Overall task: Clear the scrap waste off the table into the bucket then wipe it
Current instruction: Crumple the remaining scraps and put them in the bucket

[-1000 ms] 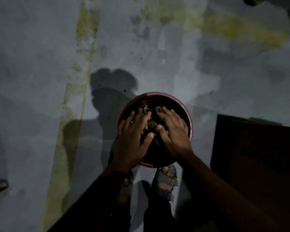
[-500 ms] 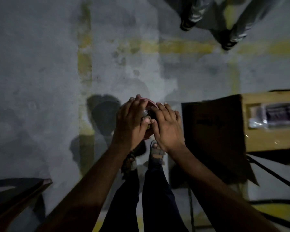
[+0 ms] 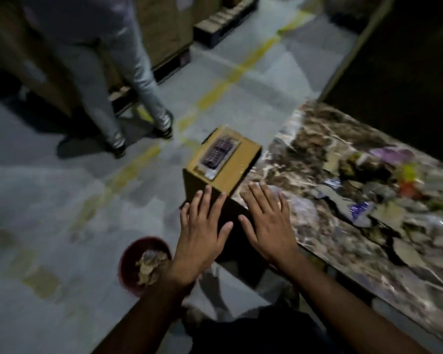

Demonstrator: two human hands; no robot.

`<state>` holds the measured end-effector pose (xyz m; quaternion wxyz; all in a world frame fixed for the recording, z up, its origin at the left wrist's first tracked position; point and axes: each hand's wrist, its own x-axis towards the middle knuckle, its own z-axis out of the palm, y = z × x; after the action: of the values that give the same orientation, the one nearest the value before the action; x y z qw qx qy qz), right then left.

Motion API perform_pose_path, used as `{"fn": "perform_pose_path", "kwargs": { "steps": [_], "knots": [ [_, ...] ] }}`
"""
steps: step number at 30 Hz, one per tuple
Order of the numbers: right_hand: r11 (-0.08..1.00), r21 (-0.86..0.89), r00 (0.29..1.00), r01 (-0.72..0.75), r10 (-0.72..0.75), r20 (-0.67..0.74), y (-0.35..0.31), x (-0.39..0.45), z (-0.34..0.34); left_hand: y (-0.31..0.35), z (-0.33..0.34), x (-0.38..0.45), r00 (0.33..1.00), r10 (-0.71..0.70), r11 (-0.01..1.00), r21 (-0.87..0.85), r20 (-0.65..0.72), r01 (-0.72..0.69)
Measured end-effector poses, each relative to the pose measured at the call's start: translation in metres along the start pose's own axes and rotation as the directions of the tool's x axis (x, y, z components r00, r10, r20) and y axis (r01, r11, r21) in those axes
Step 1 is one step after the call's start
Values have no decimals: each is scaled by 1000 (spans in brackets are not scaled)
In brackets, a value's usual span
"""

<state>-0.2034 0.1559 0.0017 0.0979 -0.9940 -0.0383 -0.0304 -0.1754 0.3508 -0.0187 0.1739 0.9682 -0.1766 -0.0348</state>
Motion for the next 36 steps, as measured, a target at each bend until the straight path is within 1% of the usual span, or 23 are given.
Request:
{"fn": "perform_pose_path", "kwargs": {
  "steps": [2,3,5,8,11,13,15,18,20,24,26,27,29,31,33,36],
  "knots": [
    [993,6,992,-116,116,-58,48,-25,-16,47,9,13,986,164,986,15,35,-164],
    [984,-3,981,-179,178,-75,72,-37,-24,71,18,23,971,236,971,32,22,-237],
    [959,-9,954,-283,280,-108,118,-59,-32,114,31,43,956,292,955,49,44,-294],
    [902,16,893,-432,430,-133,192,-102,-38,181,66,59,927,364,929,28,91,-368],
    [865,55,861,-499,502,-84,262,-149,-36,244,103,65,901,404,912,11,159,-411],
    [859,80,857,-506,511,-70,308,-178,-34,279,127,62,909,360,931,-20,211,-365],
    [852,121,852,-509,519,-70,349,-202,-35,305,151,62,921,318,948,-55,223,-314],
    [804,202,811,-560,581,-66,411,-228,-41,336,178,65,931,281,959,-106,232,-263],
    [777,243,785,-582,614,-85,451,-235,-49,348,187,70,942,266,962,-125,206,-244],
    [705,298,715,-644,693,-96,526,-225,-68,368,191,85,970,174,976,-159,167,-147],
    [688,303,705,-660,706,-69,558,-215,-70,374,196,92,967,154,980,-153,202,-124],
    [679,308,705,-666,708,-39,570,-209,-69,377,200,95,961,150,980,-166,231,-113],
    [653,334,701,-680,712,36,583,-198,-66,384,209,98,947,133,966,-251,291,-58],
    [654,334,718,-679,687,116,585,-185,-64,391,218,99,945,98,948,-317,313,7],
    [687,312,752,-656,633,185,580,-169,-59,399,223,100,956,80,935,-352,283,27],
    [756,269,802,-597,552,229,564,-151,-49,411,228,102,964,69,929,-368,258,32]
  ]
}}
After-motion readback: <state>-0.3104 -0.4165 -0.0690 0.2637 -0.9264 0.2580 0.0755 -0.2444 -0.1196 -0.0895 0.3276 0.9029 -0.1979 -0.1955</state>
